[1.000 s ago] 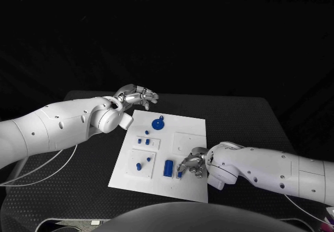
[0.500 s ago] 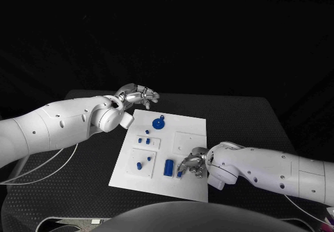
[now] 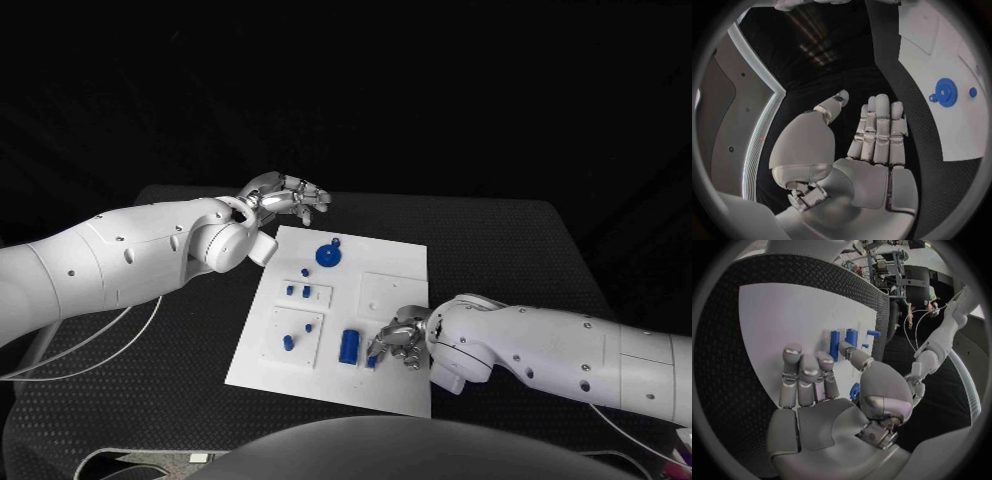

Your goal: Assemble the parts on the task board

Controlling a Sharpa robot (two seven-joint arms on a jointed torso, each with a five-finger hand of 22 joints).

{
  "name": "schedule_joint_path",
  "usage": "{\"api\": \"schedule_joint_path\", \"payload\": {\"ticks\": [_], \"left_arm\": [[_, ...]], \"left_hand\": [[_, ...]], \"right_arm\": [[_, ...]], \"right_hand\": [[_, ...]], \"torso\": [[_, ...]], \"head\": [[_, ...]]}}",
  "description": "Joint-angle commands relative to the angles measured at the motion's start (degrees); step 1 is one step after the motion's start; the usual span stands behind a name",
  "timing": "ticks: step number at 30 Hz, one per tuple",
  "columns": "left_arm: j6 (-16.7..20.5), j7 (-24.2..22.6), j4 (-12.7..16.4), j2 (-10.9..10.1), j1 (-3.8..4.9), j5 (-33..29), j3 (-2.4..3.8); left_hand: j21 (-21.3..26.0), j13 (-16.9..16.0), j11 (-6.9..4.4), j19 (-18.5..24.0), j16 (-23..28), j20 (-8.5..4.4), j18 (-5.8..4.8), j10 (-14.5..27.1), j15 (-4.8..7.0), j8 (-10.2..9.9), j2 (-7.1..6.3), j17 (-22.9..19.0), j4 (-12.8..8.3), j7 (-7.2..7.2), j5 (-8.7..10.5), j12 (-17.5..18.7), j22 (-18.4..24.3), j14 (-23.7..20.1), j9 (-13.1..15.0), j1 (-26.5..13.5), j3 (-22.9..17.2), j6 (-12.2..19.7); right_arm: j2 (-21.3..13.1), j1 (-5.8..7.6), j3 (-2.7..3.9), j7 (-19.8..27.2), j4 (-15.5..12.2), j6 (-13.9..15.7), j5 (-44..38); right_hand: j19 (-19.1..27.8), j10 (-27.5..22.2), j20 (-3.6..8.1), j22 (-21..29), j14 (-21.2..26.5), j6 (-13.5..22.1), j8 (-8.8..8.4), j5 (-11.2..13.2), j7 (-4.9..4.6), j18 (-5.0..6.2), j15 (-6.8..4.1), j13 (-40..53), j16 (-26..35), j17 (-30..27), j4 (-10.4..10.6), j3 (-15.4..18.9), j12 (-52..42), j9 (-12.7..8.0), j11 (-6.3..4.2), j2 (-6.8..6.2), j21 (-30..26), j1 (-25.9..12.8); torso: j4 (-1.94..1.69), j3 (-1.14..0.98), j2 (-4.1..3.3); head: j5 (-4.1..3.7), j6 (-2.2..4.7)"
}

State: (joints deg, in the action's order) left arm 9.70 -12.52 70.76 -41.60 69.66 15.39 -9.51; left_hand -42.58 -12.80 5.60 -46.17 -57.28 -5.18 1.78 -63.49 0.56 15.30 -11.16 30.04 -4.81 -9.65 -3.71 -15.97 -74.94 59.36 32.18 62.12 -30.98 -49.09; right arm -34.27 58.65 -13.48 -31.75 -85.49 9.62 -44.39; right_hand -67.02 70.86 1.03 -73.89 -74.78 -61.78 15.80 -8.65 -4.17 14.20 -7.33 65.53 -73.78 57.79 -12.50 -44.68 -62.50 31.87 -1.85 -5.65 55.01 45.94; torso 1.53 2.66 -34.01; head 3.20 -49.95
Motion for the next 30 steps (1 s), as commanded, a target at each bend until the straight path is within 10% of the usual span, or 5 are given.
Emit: {"api": "schedule_joint_path", "payload": {"ticks": [1, 21, 30], "left_arm": [[-0.8, -0.2, 0.1, 0.1, 0.1, 0.2, 0.04], [-0.9, 0.0, 0.0, 0.2, 0.11, 0.3, 0.04], [-0.9, 0.0, 0.0, 0.1, 0.11, 0.3, 0.04]], "left_hand": [[0.1, -0.1, 0.09, 0.0, -0.2, -0.97, 0.79, 0.4, -0.05, 0.3, -0.14, 0.1, 0.4, -0.2, 0.28, -0.4, -1.2, -0.3, -0.1, 0.0, 0.0, 0.2], [0.1, -0.1, 0.09, 0.0, -0.2, -0.97, 0.79, 0.4, -0.05, 0.3, -0.17, 0.1, 0.4, -0.2, 0.28, -0.4, -1.2, -0.3, -0.1, 0.0, 0.0, 0.3], [0.1, -0.1, 0.09, 0.0, -0.2, -0.97, 0.79, 0.4, -0.05, 0.3, -0.18, 0.1, 0.4, -0.21, 0.28, -0.4, -1.2, -0.3, -0.1, 0.0, 0.0, 0.3]], "right_arm": [[0.3, -0.12, 0.02, 0.9, -0.4, -1.1, -0.2], [0.7, -0.13, 0.01, 1.8, -0.6, -1.4, -2.6], [0.6, -0.29, 0.01, 2.9, -1.2, -1.4, -10.5]], "right_hand": [[0.0, 0.3, 0.57, 0.1, 0.0, -0.2, -0.25, -0.4, -0.23, 0.8, -0.49, 0.1, 0.2, 0.1, -0.3, 0.1, -0.1, -0.1, -0.13, 0.15, 0.4, 0.0], [0.0, 0.2, 0.57, 0.1, 0.1, -0.1, -0.28, -0.4, -0.26, 0.8, -0.48, 0.2, 0.3, 0.1, -0.7, 0.3, -0.1, -0.1, -0.11, -0.08, 0.4, 0.0], [0.1, -0.2, 0.54, 0.3, 0.2, 0.1, -0.37, 0.6, -0.34, 0.8, -0.44, 0.2, 0.4, 0.1, -0.8, 3.0, 0.3, -0.2, -0.03, -2.4, 0.3, -1.4]], "torso": [[0.0, -0.02, -0.01], [-0.04, 0.02, -0.01], [-0.04, 0.0, -0.02]], "head": [[0.01, -0.02], [0.07, 0.06], [0.24, 0.03]]}}
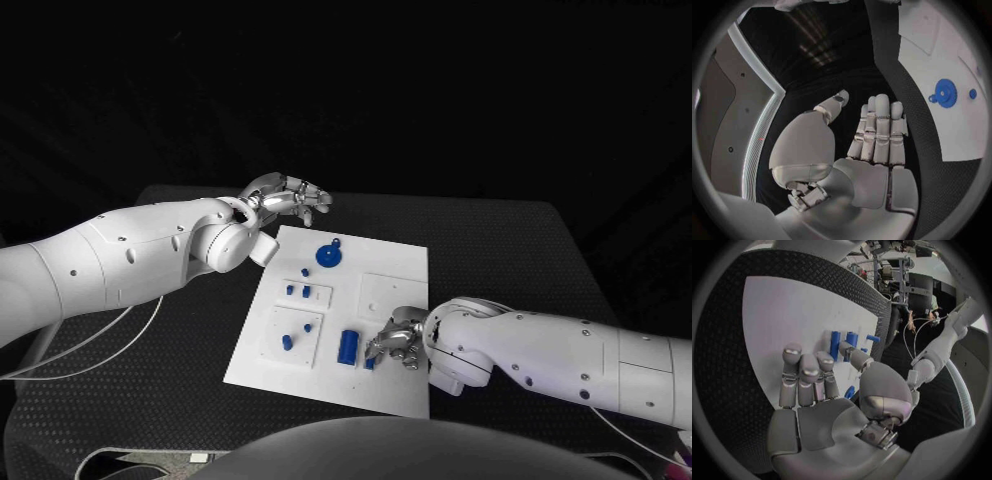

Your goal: Assemble the parts on the task board

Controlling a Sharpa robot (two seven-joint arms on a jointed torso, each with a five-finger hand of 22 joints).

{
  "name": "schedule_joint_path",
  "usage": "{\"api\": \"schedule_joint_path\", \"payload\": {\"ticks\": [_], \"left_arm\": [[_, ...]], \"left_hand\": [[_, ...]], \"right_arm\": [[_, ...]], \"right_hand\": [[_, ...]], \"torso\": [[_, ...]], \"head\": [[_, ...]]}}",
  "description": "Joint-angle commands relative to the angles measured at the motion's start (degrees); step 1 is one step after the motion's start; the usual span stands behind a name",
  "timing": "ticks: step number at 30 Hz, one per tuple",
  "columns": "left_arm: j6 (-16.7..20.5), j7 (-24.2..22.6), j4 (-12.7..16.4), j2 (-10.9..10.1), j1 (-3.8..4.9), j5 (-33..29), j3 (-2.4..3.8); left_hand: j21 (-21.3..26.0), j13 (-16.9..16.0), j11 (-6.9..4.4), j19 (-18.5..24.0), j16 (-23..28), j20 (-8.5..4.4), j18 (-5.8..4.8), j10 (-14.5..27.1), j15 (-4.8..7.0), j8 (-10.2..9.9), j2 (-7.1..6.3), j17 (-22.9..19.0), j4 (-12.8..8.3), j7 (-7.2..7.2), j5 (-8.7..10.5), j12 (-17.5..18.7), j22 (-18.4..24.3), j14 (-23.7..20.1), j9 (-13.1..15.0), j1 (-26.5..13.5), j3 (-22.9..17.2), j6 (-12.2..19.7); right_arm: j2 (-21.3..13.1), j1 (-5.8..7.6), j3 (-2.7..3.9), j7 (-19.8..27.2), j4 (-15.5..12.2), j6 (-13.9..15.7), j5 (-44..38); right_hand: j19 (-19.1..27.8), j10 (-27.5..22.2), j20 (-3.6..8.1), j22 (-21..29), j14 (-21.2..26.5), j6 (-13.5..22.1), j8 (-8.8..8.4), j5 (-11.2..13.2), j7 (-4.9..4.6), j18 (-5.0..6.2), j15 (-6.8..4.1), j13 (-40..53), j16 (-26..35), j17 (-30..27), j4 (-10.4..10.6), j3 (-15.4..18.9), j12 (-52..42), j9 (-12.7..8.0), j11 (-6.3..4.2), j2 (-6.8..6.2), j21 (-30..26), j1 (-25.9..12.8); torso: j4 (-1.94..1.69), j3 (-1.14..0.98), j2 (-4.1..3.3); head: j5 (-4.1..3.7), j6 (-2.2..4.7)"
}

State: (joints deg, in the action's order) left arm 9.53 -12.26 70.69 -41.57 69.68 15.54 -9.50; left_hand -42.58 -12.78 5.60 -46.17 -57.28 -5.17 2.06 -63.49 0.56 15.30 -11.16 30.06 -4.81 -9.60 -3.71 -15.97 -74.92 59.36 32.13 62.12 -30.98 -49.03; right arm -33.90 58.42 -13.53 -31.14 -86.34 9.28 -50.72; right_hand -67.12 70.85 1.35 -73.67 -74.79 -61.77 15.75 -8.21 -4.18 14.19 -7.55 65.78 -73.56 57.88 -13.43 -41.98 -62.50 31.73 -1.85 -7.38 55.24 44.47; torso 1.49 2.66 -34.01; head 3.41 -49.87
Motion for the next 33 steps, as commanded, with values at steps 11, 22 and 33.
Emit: {"api": "schedule_joint_path", "payload": {"ticks": [11, 22, 33], "left_arm": [[-0.9, -0.1, 0.1, 0.0, 0.1, 0.2, 0.04], [-1.0, 0.0, 0.1, 0.0, 0.14, 0.3, 0.04], [-1.0, 0.0, 0.1, -0.1, 0.17, 0.3, 0.04]], "left_hand": [[0.1, -0.1, 0.11, 0.0, -0.2, -0.96, 0.5, 0.4, -0.06, 0.3, -0.2, 0.1, 0.5, -0.27, 0.29, -0.4, -1.2, -0.3, -0.1, 0.0, 0.0, 0.2], [0.1, -0.1, 0.11, 0.0, -0.2, -0.96, 0.5, 0.5, -0.06, 0.3, -0.2, 0.1, 0.5, -0.28, 0.29, -0.4, -1.2, -0.3, -0.1, 0.0, 0.1, 0.3], [0.1, -0.1, 0.11, 0.0, -0.2, -0.96, 0.5, 0.5, -0.06, 0.3, -0.2, 0.1, 0.5, -0.28, 0.29, -0.4, -1.2, -0.3, -0.1, 0.0, 0.1, 0.3]], "right_arm": [[0.1, -0.08, 0.06, 2.6, -0.3, -0.7, -6.7], [-0.4, -0.08, 0.06, 3.0, -0.2, -0.7, -6.3], [-0.4, -0.23, 0.06, 3.6, -0.1, -3.0, -6.3]], "right_hand": [[0.1, -0.3, 0.38, 0.5, 0.2, 0.3, -0.38, 2.0, -0.32, 0.81, -0.25, 0.0, 0.4, 0.0, 2.8, 0.6, 0.6, -0.2, -0.03, -3.21, -0.1, 0.0], [0.1, -0.3, 0.49, 0.7, 0.2, 0.4, -0.37, 4.5, -0.33, 0.81, -0.28, 0.1, 0.5, 0.1, 6.0, 0.3, 0.8, -0.2, -0.05, -5.16, -0.1, -0.4], [0.1, -0.3, 0.93, 0.5, 0.3, 0.6, -0.2, 5.4, -0.26, 0.81, -0.4, 0.4, 0.4, 0.3, 3.3, 0.6, 0.7, 0.0, -0.11, -6.05, 0.2, 3.7]], "torso": [[0.01, -0.01, -0.02], [-0.01, 0.0, -0.03], [0.03, -0.01, -0.03]], "head": [[0.26, -0.02], [0.24, 0.01], [0.3, -0.05]]}}
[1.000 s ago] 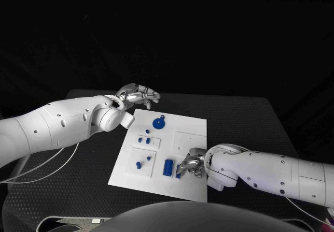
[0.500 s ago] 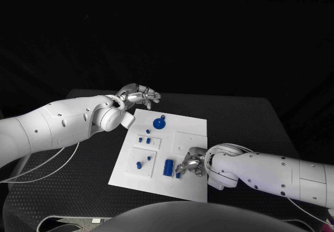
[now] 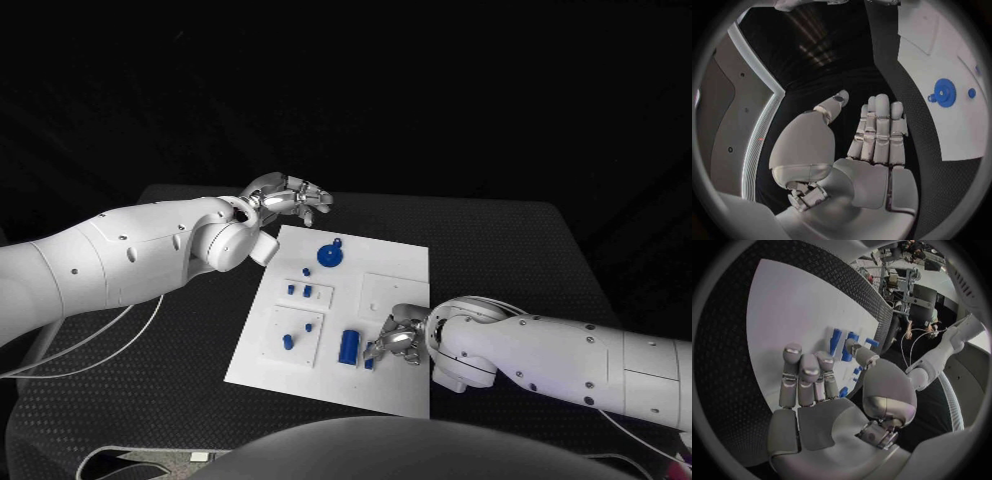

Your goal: Assemble the parts on the task board

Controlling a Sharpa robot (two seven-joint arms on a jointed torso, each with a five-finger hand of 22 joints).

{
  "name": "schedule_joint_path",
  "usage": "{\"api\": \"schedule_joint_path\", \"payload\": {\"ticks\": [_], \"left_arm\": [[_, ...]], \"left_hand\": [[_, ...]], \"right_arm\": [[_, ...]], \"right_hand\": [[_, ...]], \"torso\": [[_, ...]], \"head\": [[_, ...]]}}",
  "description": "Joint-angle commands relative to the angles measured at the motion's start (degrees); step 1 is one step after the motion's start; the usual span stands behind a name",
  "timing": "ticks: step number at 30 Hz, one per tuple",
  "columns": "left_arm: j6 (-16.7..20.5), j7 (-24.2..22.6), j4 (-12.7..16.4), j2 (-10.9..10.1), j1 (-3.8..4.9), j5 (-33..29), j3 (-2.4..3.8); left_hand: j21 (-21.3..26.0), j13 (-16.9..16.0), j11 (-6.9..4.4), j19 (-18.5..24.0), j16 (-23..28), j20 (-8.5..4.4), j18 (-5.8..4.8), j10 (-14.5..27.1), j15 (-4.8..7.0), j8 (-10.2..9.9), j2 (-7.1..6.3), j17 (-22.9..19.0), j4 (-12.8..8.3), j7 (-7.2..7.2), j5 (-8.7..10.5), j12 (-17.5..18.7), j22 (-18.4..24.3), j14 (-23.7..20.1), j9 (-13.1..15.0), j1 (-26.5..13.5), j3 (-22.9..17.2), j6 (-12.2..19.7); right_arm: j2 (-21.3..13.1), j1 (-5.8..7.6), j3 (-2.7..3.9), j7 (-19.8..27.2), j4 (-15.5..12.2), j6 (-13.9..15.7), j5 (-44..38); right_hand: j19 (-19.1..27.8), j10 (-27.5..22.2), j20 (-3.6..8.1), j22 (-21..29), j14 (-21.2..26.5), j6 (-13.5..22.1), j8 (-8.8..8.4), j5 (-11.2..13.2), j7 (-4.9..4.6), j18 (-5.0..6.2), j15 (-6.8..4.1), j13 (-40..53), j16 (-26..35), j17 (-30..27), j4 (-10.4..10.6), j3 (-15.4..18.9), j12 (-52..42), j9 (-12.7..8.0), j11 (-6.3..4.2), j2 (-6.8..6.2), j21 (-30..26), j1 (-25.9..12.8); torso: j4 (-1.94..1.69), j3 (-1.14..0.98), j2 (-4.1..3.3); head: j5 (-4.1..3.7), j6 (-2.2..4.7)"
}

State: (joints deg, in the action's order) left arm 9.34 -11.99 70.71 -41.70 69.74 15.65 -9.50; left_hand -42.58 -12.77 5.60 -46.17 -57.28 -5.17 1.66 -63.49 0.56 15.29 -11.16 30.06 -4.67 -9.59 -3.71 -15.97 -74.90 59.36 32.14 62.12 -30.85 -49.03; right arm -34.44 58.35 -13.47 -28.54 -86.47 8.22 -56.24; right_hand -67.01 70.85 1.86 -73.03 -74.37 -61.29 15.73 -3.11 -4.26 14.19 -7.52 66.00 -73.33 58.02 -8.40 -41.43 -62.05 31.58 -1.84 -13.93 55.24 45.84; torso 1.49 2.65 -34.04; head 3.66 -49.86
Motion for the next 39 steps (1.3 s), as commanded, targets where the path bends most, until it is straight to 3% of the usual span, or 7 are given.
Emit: {"api": "schedule_joint_path", "payload": {"ticks": [1, 13, 22, 27, 32, 36, 39], "left_arm": [[-0.8, -0.3, 0.1, 0.1, 0.11, 0.2, 0.04], [-0.8, -0.2, 0.2, 0.0, 0.13, 0.2, 0.04], [-0.8, -0.2, 0.1, 0.1, 0.13, 0.3, 0.04], [-0.8, -0.2, 0.0, 0.1, 0.13, 0.3, 0.04], [-0.5, -0.4, -0.5, 0.5, 0.13, 0.3, 0.03], [-0.6, -0.5, -1.1, 0.8, 0.12, 0.3, 0.01], [-0.4, -0.7, -2.0, 1.2, 0.1, 0.0, 0.01]], "left_hand": [[0.1, -0.1, 0.11, 0.0, -0.2, -0.96, 0.9, 0.5, -0.06, 0.3, -0.2, 0.1, 0.4, -0.28, 0.29, -0.4, -1.2, -0.3, -0.1, 0.0, -0.1, 0.3], [0.1, -0.1, 0.11, 0.0, -0.2, -0.97, 0.91, 0.5, -0.06, 0.3, -0.2, 0.1, 0.4, -0.28, 0.28, -0.4, -1.2, -0.3, -0.1, 0.1, -0.1, 0.3], [0.1, -0.1, 0.11, 0.0, -0.2, -0.96, 0.91, 0.5, -0.06, 0.3, -0.2, 0.1, 0.4, -0.28, 0.29, -0.4, -1.2, -0.3, -0.1, 0.1, -0.1, 0.3], [0.1, -0.1, 0.11, 0.0, -0.2, -0.96, 0.91, 0.5, -0.06, 0.3, -0.21, 0.1, 0.5, -0.28, 0.29, -0.4, -1.2, -0.3, -0.1, 0.1, -0.1, 0.3], [0.1, -0.1, 0.11, 0.0, -0.2, -0.95, 0.9, 0.5, -0.07, 0.3, -0.26, 0.1, 0.5, -0.28, 0.3, -0.4, -1.2, -0.3, -0.1, 0.1, 0.0, 0.3], [0.1, -0.1, 0.12, 0.1, -0.1, -0.94, 0.89, 0.5, -0.08, 0.3, -0.31, 0.1, 0.6, -0.28, 0.3, -0.4, -1.2, -0.4, -0.1, 0.0, 0.0, 0.3], [0.1, -0.1, 0.13, 0.1, -0.1, -0.93, 0.88, 0.5, -0.09, 0.4, -0.31, 0.1, 0.6, -0.29, 0.3, -0.5, -1.2, -0.4, -0.1, 0.0, 0.0, 0.3]], "right_arm": [[0.2, -0.23, 0.0, 1.0, 0.1, -2.0, -1.1], [1.0, -1.38, -0.04, 0.0, 1.9, -1.5, -6.2], [1.1, -1.69, -0.05, -0.6, 2.9, -0.3, -8.1], [-0.3, -1.67, -0.04, 1.8, 2.8, 0.0, -1.8], [-2.1, -1.05, 0.57, 3.9, 2.6, -2.6, 10.5], [-3.5, 0.28, 1.19, 4.6, 2.1, -4.3, 11.4], [-5.1, 1.92, 1.54, 6.4, 1.5, -4.2, 12.6]], "right_hand": [[0.0, -0.3, 0.37, -0.2, -0.1, 0.2, -0.07, 0.3, -0.25, 0.79, -0.36, 0.2, 0.1, 0.2, -2.6, 1.2, 0.2, 0.3, -0.06, 1.17, 0.3, 2.9], [0.4, 0.1, 0.13, 0.0, 0.0, -0.2, 0.54, 0.3, -0.06, 0.81, -0.42, 0.4, 0.1, 0.3, -7.6, 4.6, 0.2, 0.9, -0.21, 4.66, 0.3, 7.1], [0.3, 0.7, -0.06, 0.1, -0.2, -0.6, 0.76, 0.3, 0.07, 0.81, -0.47, 0.6, 0.1, 0.3, -7.7, 5.1, -0.1, 1.0, -0.33, 5.87, 0.3, 7.2], [0.2, 0.7, -0.23, 0.3, -0.3, -0.6, 0.59, 0.2, 0.07, 0.81, -0.51, 0.3, 0.3, 0.1, -6.1, 5.4, 0.3, 0.8, -0.32, 3.93, 0.2, 5.5], [0.7, -0.5, -0.46, 0.7, 0.1, 0.9, -0.32, 0.2, -0.47, 0.81, -0.13, 0.3, 0.7, 0.0, -0.8, 6.9, 0.9, 0.4, 0.17, 0.95, -0.3, -0.7], [2.0, -1.8, -0.29, 0.6, 1.0, 2.3, -0.89, 0.0, -0.83, 0.81, 0.18, 0.7, 0.9, 0.2, -1.8, 10.3, 0.9, 0.4, 0.55, 1.28, -0.6, -2.3], [3.1, -2.9, -0.24, 0.5, 1.9, 3.3, -1.29, -1.0, -1.17, 0.81, 0.42, 1.1, 1.0, 0.3, -4.1, 14.1, 0.8, 0.4, 0.8, 2.2, -0.9, -4.0]], "torso": [[0.03, 0.0, 0.0], [-0.05, -0.06, -0.02], [0.06, -0.06, 0.0], [0.07, 0.02, 0.06], [0.09, -0.02, 0.1], [0.18, -0.2, 0.17], [0.22, -0.08, 0.27]], "head": [[0.05, -0.07], [0.05, -0.14], [0.16, -0.14], [0.1, -0.03], [0.12, 0.65], [0.07, 1.42], [-0.07, 2.06]]}}
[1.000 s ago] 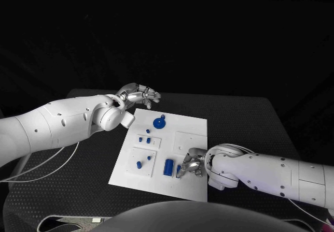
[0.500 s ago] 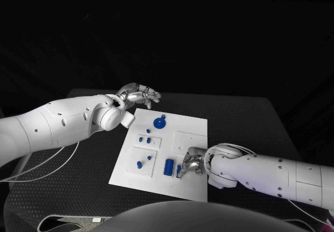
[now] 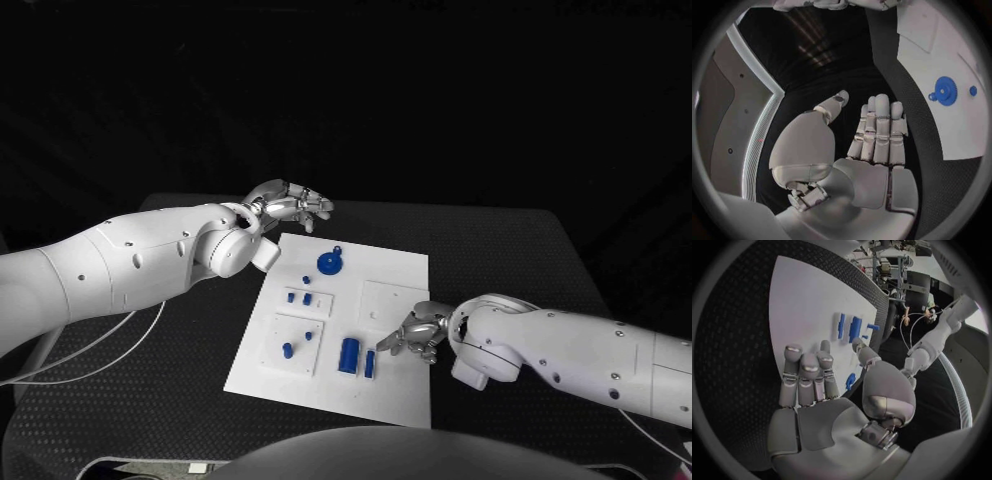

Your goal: Assemble the parts on the task board

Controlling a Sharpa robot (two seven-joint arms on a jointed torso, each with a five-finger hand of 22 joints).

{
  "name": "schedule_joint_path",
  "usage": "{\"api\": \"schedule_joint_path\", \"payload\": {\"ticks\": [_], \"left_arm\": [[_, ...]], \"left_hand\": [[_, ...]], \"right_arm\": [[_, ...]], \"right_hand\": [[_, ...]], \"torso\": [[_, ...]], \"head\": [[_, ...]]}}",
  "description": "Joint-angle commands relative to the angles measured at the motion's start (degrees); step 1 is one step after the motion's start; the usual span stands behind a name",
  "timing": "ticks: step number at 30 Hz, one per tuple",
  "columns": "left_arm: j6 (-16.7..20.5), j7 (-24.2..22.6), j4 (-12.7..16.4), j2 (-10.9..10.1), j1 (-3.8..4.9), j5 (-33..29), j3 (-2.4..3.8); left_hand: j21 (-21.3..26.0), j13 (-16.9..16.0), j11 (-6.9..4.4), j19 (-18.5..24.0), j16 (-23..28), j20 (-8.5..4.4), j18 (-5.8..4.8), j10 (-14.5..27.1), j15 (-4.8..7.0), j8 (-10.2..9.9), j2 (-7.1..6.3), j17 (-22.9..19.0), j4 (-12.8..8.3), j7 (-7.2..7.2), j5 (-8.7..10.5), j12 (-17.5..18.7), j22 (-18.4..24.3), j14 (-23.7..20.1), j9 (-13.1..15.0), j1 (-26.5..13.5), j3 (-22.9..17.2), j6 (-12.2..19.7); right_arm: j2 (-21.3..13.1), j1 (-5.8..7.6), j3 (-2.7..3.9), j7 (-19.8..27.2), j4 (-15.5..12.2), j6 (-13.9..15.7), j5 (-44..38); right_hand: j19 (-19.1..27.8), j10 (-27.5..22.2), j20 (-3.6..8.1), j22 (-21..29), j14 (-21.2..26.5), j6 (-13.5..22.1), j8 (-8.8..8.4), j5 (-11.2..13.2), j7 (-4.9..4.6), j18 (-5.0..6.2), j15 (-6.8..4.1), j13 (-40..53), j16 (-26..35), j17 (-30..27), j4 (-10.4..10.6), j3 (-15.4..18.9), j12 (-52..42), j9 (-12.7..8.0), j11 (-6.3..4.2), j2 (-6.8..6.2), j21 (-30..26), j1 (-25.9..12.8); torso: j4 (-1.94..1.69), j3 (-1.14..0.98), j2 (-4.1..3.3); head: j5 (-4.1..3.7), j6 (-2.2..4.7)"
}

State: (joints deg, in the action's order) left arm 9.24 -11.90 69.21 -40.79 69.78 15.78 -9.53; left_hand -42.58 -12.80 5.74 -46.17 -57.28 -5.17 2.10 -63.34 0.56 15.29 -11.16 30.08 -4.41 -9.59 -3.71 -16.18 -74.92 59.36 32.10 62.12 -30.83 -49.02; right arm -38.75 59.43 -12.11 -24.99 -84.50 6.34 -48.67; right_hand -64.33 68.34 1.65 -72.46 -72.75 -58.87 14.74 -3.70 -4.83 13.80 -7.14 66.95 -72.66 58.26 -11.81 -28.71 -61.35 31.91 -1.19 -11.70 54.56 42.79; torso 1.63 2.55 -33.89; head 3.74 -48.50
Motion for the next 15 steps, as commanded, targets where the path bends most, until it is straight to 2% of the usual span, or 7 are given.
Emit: {"api": "schedule_joint_path", "payload": {"ticks": [1, 3, 6, 8, 9, 11, 15], "left_arm": [[-0.2, -1.0, -0.9, 0.5, 0.06, -0.4, 0.04], [0.4, -1.4, -1.6, 0.8, 0.05, -1.2, 0.04], [1.3, -2.6, -2.8, 1.2, 0.01, -3.5, 0.03], [2.1, -3.5, -3.9, 1.5, 0.01, -5.1, 0.04], [2.1, -3.7, -4.3, 1.6, 0.01, -5.7, 0.05], [2.1, -4.1, -5.0, 1.5, 0.04, -6.5, 0.09], [1.4, -4.8, -6.6, 1.7, 0.06, -7.3, 0.22]], "left_hand": [[0.1, -0.1, -0.02, 0.1, -0.1, -0.93, 0.44, 0.3, -0.09, 0.4, -0.3, 0.0, 0.3, -0.29, 0.3, -0.2, -1.2, -0.4, -0.1, 0.0, 0.0, 0.3], [0.1, -0.1, -0.02, 0.1, -0.1, -0.93, 0.43, 0.3, -0.09, 0.4, -0.25, 0.0, 0.4, -0.28, 0.29, -0.3, -1.2, -0.5, 0.0, 0.0, 0.0, 0.2], [0.2, -0.2, -0.1, 0.3, 0.1, -0.92, 0.41, 0.0, -0.05, 0.6, 0.03, 0.0, 0.4, -0.13, 0.2, -0.5, -1.2, -0.7, 0.0, 0.1, 0.0, -0.1], [0.9, -0.4, -0.33, 1.2, 1.9, -0.81, 0.11, -1.0, -0.08, 1.5, 0.65, -0.9, 0.1, 0.54, 0.06, -1.1, -0.9, -1.6, 0.2, 0.4, 0.1, -1.5], [1.3, -0.4, -0.33, 1.6, 3.1, -0.72, -0.06, -1.2, -0.22, 1.6, 0.93, -1.5, -0.1, 0.74, 0.0, -1.2, -0.8, -1.9, 0.2, 0.5, 0.1, -1.8], [2.2, -0.5, -0.42, 2.6, 5.8, -0.28, -0.34, -1.7, -0.86, 2.0, 1.28, -2.8, -0.4, 1.05, -0.09, -1.4, -0.6, -3.3, 0.3, 0.8, -0.1, -2.5], [4.3, 0.1, -0.56, 3.7, 12.9, 1.34, 0.03, -2.2, -2.55, 2.3, 1.99, -5.5, -1.3, 1.56, -0.12, -0.6, 0.0, -2.7, 0.2, 0.9, -0.6, -3.1]], "right_arm": [[-1.3, 1.36, 0.3, 3.9, -0.5, -2.1, 5.7], [-2.1, 2.14, 0.67, 6.5, -0.3, -0.9, 6.8], [-2.6, 3.33, 1.56, 14.2, 1.7, 1.5, 10.0], [-2.6, 3.85, 2.12, 20.0, 4.6, 3.1, 13.2], [-2.4, 3.91, 2.92, 21.9, 6.2, 3.7, 14.3], [-1.5, 4.1, 4.34, 26.3, 10.6, 4.1, 16.4], [0.2, 4.42, 6.22, 30.8, 17.3, 3.9, 19.2]], "right_hand": [[0.7, -0.7, -0.01, 0.0, 0.6, 1.3, -0.47, -0.2, -0.71, 1.2, 0.14, 0.1, 0.4, 0.1, -1.3, 2.2, 0.1, 0.0, 0.17, 0.11, -0.4, -1.5], [1.1, -1.1, 0.04, 0.1, 0.9, 1.8, -0.76, -0.1, -0.79, 1.2, 0.2, 0.2, 0.5, 0.1, -2.0, 3.2, 0.2, -0.1, 0.36, 0.32, -0.6, -2.2], [1.5, -1.6, 0.12, 0.2, 1.4, 3.0, -1.34, -0.2, -1.15, 1.2, 0.5, 0.2, 0.7, 0.1, -2.9, 3.9, 0.2, -0.2, 0.7, 0.9, -1.0, -2.5], [2.1, -2.2, 0.18, 0.3, 1.9, 3.1, -1.36, -0.6, -1.3, 1.2, 0.7, 0.2, 1.0, 0.1, -4.0, 4.0, 0.3, -0.2, 0.86, 2.63, -1.3, -1.8], [2.3, -2.3, 0.17, 0.3, 2.0, 3.0, -1.28, -1.0, -1.35, 1.2, 0.72, 0.1, 1.1, 0.0, -4.5, 3.8, 0.4, -0.1, 0.91, 3.25, -1.4, -1.1], [2.5, -2.5, 0.02, 0.3, 2.3, 3.0, -1.23, -1.4, -1.43, 1.2, 0.82, 0.1, 1.2, 0.0, -4.7, 3.7, 0.4, -0.1, 0.99, 4.11, -1.5, 0.0], [3.9, -3.7, -0.66, 0.3, 3.4, 3.1, -1.19, -3.6, -1.61, 1.18, 1.04, -0.3, 2.2, -0.5, -4.8, 4.2, 1.1, 0.0, 1.2, 5.15, -2.2, 2.0]], "torso": [[0.03, 0.11, 0.11], [0.06, 0.13, 0.16], [0.22, 0.08, 0.34], [0.39, 0.06, 0.62], [0.48, 0.04, 0.81], [0.66, 0.02, 1.24], [0.94, -0.04, 2.08]], "head": [[-0.27, 1.1], [-0.38, 1.65], [-0.57, 3.28], [-0.82, 4.74], [-0.86, 5.01], [-1.05, 6.55], [-0.89, 8.13]]}}
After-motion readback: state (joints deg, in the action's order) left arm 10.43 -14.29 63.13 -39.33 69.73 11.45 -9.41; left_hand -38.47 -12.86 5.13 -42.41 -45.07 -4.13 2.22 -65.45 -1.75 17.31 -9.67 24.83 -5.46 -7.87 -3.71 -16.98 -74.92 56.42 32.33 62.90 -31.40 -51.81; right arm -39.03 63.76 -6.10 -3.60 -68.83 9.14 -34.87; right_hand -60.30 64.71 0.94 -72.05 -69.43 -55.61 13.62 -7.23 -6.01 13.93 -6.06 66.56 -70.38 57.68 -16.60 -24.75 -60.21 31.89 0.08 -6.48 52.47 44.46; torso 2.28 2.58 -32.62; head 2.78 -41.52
